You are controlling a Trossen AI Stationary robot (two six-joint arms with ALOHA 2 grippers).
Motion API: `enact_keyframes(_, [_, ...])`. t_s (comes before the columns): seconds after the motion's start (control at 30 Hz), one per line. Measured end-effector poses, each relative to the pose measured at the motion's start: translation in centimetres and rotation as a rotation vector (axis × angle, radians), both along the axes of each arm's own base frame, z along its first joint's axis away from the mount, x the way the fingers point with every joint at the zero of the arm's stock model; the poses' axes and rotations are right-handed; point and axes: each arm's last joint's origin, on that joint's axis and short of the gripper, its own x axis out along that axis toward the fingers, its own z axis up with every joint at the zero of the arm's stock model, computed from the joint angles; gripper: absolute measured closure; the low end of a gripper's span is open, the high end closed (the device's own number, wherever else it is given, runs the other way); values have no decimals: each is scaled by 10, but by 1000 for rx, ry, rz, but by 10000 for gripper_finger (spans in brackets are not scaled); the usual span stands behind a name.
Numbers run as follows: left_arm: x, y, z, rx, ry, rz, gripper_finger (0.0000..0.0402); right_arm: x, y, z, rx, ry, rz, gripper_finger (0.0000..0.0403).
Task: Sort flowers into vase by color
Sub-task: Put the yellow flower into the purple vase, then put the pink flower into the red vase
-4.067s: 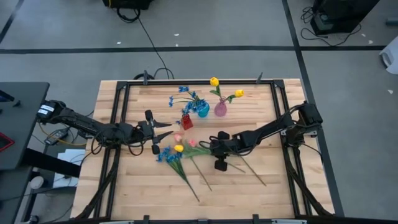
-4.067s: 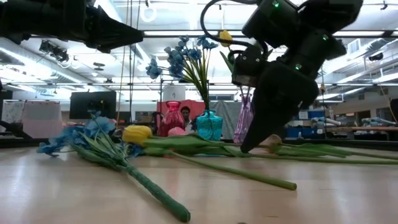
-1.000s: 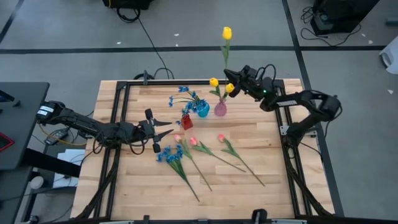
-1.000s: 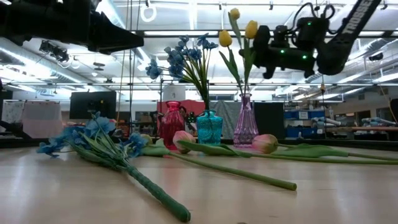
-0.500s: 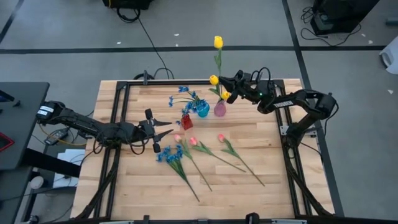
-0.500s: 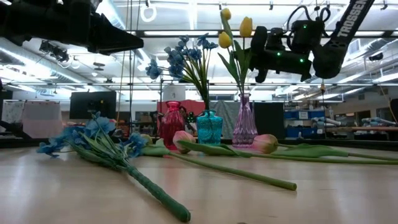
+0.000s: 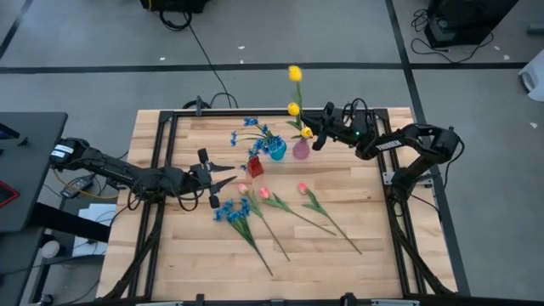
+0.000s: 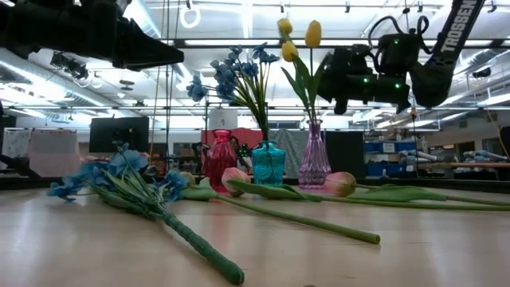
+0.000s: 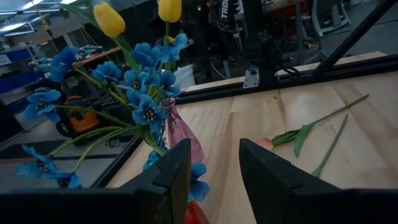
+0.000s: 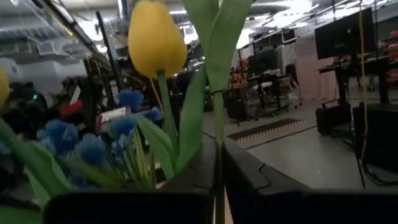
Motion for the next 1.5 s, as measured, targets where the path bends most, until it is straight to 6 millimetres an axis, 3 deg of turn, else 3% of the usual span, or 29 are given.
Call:
enact_keyframes(0.33, [0,1,-1,10,16,44,259,-12,0,-11,-29,65,168,303])
enact_keyframes(0.77, [-1,1,-2,17,27,47,259,-50,-5,-19,57,210,176,263])
enact_keyframes(1.13, [-3,-7,1,60,16,-2,259,-70,15,-3,125,363,132,253])
enact_keyframes(1.5, [-14,-18,10,117,-10,31,259,-72,55,-14,315,610,50,253])
